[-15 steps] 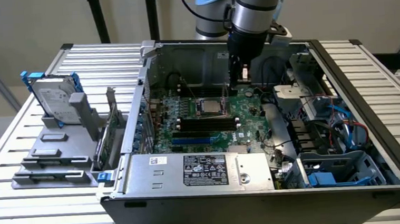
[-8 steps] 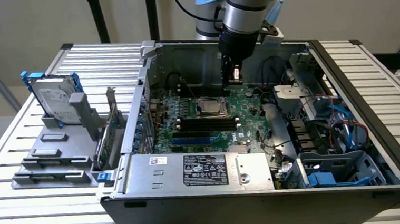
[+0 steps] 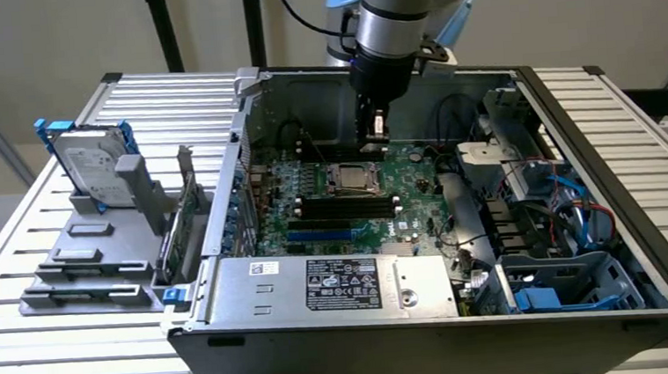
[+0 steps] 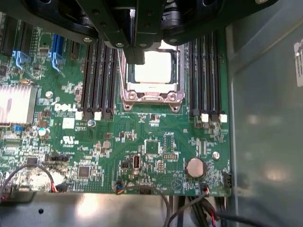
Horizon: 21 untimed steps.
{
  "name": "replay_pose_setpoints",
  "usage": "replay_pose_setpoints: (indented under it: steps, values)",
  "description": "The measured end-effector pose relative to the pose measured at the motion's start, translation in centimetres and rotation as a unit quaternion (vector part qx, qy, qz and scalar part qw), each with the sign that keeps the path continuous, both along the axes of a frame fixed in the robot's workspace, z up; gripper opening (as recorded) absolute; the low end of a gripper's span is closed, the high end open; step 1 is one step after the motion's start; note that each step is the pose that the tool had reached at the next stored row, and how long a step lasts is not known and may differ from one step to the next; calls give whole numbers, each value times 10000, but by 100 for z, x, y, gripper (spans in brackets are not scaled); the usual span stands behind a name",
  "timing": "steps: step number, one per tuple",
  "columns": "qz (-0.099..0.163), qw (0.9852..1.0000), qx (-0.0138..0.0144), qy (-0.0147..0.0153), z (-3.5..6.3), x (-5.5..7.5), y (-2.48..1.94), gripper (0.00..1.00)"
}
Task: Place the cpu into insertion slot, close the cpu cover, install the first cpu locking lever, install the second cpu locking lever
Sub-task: 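Close the cpu cover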
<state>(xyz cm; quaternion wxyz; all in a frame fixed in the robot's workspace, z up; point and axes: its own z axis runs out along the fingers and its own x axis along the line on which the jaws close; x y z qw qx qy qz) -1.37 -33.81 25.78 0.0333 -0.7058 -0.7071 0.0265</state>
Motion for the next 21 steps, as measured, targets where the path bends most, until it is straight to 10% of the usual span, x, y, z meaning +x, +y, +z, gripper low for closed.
replay_pose_setpoints:
  steps: [8, 16, 21]
  values:
    - [0, 9999, 2, 131, -40, -235, 1, 11]
    - [7, 9999, 7, 156, -73, -313, 79, 11]
    - [8, 9997, 8, 240, -108, -307, 91, 11]
